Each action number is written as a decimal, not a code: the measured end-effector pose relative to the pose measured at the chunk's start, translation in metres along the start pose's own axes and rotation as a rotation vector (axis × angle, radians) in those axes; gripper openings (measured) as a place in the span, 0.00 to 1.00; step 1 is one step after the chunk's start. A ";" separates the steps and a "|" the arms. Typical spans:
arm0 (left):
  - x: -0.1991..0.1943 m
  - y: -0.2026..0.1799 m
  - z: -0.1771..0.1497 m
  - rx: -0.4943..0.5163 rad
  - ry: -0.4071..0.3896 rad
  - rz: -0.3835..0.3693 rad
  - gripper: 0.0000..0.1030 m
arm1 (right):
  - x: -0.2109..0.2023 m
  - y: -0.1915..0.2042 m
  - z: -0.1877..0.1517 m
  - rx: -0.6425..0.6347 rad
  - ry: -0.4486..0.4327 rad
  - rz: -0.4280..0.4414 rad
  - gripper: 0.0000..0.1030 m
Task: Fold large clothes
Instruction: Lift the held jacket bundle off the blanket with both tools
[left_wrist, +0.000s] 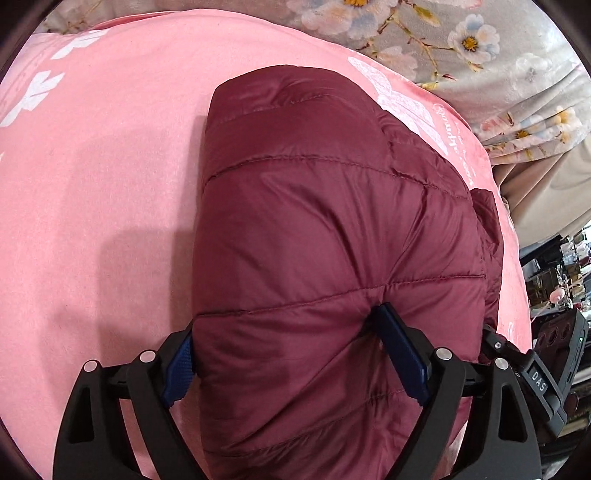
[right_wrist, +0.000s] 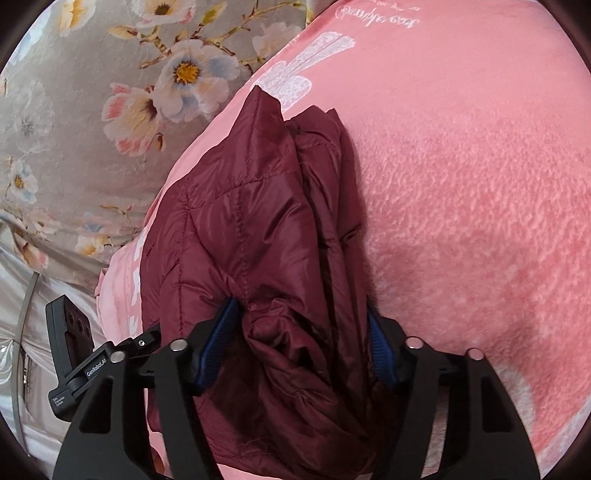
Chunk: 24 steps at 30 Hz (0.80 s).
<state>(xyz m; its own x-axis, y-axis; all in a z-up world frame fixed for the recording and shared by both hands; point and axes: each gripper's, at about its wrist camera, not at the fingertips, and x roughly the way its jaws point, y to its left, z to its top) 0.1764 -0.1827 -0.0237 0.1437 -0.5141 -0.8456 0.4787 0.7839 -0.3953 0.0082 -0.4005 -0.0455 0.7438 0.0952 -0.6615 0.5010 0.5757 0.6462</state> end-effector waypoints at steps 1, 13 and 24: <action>-0.003 -0.002 0.000 0.008 -0.003 0.006 0.77 | -0.002 0.001 0.000 -0.007 -0.002 0.004 0.45; -0.062 -0.030 0.000 0.138 -0.109 0.063 0.35 | -0.047 0.059 -0.008 -0.179 -0.128 -0.059 0.13; -0.155 -0.057 -0.006 0.257 -0.329 0.054 0.33 | -0.108 0.125 -0.014 -0.327 -0.285 -0.008 0.12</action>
<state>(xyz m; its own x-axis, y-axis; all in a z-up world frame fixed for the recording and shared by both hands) 0.1215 -0.1455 0.1277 0.4237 -0.5911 -0.6863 0.6574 0.7220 -0.2160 -0.0154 -0.3277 0.1011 0.8558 -0.1119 -0.5050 0.3749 0.8070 0.4564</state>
